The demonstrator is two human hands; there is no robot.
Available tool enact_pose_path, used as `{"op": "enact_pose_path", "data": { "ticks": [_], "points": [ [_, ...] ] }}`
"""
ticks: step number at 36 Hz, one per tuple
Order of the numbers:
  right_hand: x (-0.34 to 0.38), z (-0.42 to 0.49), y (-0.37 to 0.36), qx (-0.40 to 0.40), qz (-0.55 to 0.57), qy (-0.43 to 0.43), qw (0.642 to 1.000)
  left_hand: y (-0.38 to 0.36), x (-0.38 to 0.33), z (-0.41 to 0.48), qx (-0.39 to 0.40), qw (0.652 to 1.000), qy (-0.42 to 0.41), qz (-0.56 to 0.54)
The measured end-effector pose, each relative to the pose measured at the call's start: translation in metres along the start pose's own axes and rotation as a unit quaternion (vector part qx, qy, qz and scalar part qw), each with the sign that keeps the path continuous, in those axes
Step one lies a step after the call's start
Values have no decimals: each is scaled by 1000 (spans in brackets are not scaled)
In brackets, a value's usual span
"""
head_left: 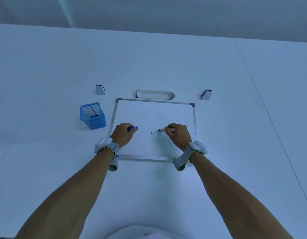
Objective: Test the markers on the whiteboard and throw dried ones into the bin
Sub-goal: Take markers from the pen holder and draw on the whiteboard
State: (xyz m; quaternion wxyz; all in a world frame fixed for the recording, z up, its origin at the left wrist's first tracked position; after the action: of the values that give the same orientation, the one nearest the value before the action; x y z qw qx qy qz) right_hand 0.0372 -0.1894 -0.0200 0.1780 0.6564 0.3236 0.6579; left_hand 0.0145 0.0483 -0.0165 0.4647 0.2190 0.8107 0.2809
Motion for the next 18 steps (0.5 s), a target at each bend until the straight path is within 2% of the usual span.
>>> {"op": "enact_pose_path", "data": {
  "ticks": [3,6,13,18],
  "points": [
    [-7,0,10,-62,-15,-43,997,0,1,-1,1,1000,0,1],
    [-9,4,9,-64,-16,-59,996,-1,2,-2,1,1000,2,1],
    [29,14,-22,83,-18,3,996,1,1,-8,-2,1000,-1,4],
    [24,22,-4,9,-111,-60,992,10,8,-7,-21,1000,3,-1]
  ]
}}
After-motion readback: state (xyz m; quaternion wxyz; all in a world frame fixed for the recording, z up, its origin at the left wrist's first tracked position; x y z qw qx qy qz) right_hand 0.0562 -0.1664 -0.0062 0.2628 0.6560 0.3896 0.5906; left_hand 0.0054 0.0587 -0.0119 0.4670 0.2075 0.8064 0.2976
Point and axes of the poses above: each hand's wrist, its own z-axis towards the middle knuckle, its own y-axis out of the back of the hand, x = y × z, the point moved 1 cm from there along z, towards the middle knuckle, and after that the axes turned 10 degrees about y, right-handed, at the moved point
